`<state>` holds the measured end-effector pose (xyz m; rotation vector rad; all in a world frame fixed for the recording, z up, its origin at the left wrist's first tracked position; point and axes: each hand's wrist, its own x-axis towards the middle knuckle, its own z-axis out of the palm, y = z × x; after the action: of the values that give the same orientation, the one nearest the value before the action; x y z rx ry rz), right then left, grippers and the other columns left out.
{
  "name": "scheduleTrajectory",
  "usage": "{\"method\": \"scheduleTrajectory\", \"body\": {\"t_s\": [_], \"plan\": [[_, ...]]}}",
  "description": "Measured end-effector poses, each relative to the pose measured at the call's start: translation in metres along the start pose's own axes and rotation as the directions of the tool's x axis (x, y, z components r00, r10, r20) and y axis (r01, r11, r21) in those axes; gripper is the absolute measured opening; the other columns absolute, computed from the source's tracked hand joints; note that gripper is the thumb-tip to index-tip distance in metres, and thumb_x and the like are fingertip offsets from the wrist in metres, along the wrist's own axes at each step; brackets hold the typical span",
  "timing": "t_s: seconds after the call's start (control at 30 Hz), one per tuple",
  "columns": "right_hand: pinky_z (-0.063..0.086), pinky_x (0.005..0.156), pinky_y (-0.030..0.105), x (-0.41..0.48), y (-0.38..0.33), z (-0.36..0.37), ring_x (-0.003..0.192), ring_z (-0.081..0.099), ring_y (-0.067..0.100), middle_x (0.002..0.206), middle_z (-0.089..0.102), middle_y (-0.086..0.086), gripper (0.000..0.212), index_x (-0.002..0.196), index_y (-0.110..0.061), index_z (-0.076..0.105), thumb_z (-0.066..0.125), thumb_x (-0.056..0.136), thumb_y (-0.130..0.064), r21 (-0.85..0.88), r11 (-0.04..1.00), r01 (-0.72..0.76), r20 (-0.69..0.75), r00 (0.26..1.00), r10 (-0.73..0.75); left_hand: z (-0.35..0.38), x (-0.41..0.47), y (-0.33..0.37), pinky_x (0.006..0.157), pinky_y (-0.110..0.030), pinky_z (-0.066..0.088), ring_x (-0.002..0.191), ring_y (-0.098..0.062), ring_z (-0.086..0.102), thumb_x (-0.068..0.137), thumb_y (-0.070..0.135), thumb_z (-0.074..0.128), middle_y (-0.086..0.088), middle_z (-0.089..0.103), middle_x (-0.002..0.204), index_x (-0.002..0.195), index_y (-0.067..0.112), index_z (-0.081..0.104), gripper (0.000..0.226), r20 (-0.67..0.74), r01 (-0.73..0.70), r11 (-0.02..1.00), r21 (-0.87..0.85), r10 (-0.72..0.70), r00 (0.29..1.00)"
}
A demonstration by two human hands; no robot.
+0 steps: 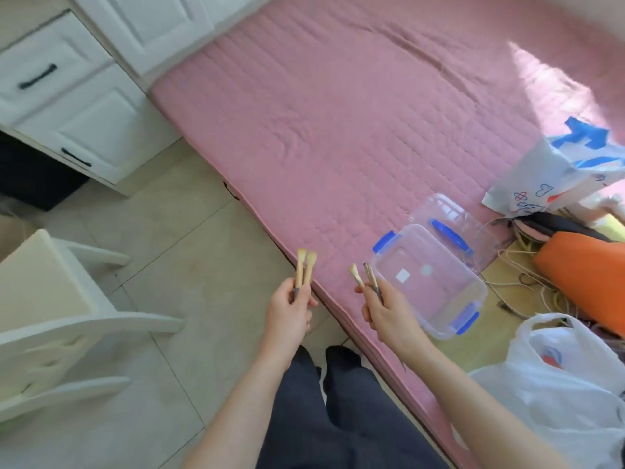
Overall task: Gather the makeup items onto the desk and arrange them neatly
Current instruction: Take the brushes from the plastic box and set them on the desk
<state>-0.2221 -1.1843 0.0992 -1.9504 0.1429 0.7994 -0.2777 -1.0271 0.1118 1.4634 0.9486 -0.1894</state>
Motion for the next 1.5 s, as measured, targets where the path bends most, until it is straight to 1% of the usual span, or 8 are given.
{"method": "scheduleTrajectory", "body": {"t_s": [0.2,0.37,0.47,0.6,0.87,1.0,1.27,1.5], "plan": [[0.039,0.053,0.029,0.012,-0.037,0.051,0.057,0.047,0.014,0.066,0.056,0.000,0.025,0.096,-0.011,0.057,0.037,0.098,-0.026,-0.146,0.986,0.080,0.079,0.995,-0.069,-0.053,0.003,-0.005,0.045,-0.027,0.028,0.050,-0.015,0.034,0.096,0.018,0.048,-0.005,0.053,0.072,0.097,0.001,0.058,0.020,-0.104,0.005,0.997,-0.078,-0.014,0.994],[0.040,0.055,0.027,0.017,-0.075,0.105,0.058,0.049,0.014,0.065,0.056,-0.003,0.021,0.091,-0.018,0.055,0.038,0.099,-0.027,-0.216,0.968,0.129,0.147,0.984,-0.098,-0.113,0.010,0.001,0.044,-0.024,0.031,0.048,-0.013,0.037,0.097,0.020,0.049,-0.005,0.058,0.071,0.096,0.009,0.062,0.017,-0.119,-0.012,0.985,-0.172,-0.009,0.993],[0.042,0.056,0.029,0.017,-0.099,0.143,0.058,0.050,0.014,0.065,0.058,-0.002,0.020,0.088,-0.020,0.056,0.039,0.099,-0.025,-0.213,0.964,0.160,0.186,0.975,-0.121,-0.154,0.018,0.003,0.045,-0.023,0.036,0.049,-0.012,0.041,0.097,0.023,0.049,-0.003,0.063,0.072,0.095,0.015,0.062,0.015,-0.146,-0.046,0.982,-0.185,0.018,0.989],[0.038,0.049,0.026,0.020,-0.127,0.196,0.051,0.045,0.011,0.061,0.056,-0.004,0.020,0.090,-0.021,0.060,0.041,0.098,-0.023,-0.193,0.964,0.181,0.217,0.966,-0.138,-0.214,0.032,0.004,0.047,-0.022,0.041,0.051,-0.011,0.048,0.098,0.026,0.048,0.002,0.071,0.077,0.098,0.022,0.059,0.012,-0.196,-0.090,0.982,-0.165,0.057,0.979],[0.036,0.047,0.024,0.028,-0.167,0.289,0.048,0.044,0.005,0.058,0.056,-0.008,0.020,0.090,-0.026,0.061,0.042,0.097,-0.026,-0.192,0.965,0.179,0.300,0.947,-0.116,-0.318,0.052,-0.005,0.050,-0.024,0.045,0.053,-0.009,0.051,0.098,0.029,0.047,0.004,0.072,0.081,0.098,0.027,0.057,0.010,-0.299,-0.113,0.983,-0.144,0.065,0.952],[0.036,0.046,0.017,0.033,-0.183,0.321,0.046,0.044,0.000,0.059,0.056,-0.009,0.020,0.091,-0.026,0.061,0.042,0.098,-0.027,-0.197,0.959,0.204,0.351,0.928,-0.126,-0.346,0.061,-0.009,0.052,-0.021,0.046,0.055,-0.008,0.052,0.097,0.029,0.048,0.004,0.071,0.080,0.095,0.030,0.059,0.012,-0.349,-0.114,0.977,-0.182,0.044,0.936],[0.041,0.055,0.019,0.072,-0.237,0.360,0.058,0.052,0.007,0.069,0.058,-0.001,0.019,0.100,-0.019,0.061,0.043,0.100,-0.027,-0.233,0.942,0.242,0.399,0.907,-0.134,-0.380,0.103,0.013,0.057,-0.020,0.052,0.062,-0.010,0.057,0.097,0.030,0.050,-0.001,0.064,0.084,0.094,0.027,0.061,0.011,-0.430,-0.109,0.969,-0.220,0.003,0.903],[0.036,0.051,0.023,0.140,-0.314,0.381,0.055,0.045,0.011,0.067,0.056,0.000,0.019,0.100,-0.017,0.060,0.042,0.099,-0.023,-0.240,0.930,0.278,0.453,0.879,-0.145,-0.405,0.163,0.068,0.056,-0.017,0.052,0.062,-0.009,0.058,0.097,0.030,0.050,-0.003,0.062,0.079,0.093,0.021,0.062,0.015,-0.506,-0.122,0.966,-0.228,-0.011,0.862]]}}
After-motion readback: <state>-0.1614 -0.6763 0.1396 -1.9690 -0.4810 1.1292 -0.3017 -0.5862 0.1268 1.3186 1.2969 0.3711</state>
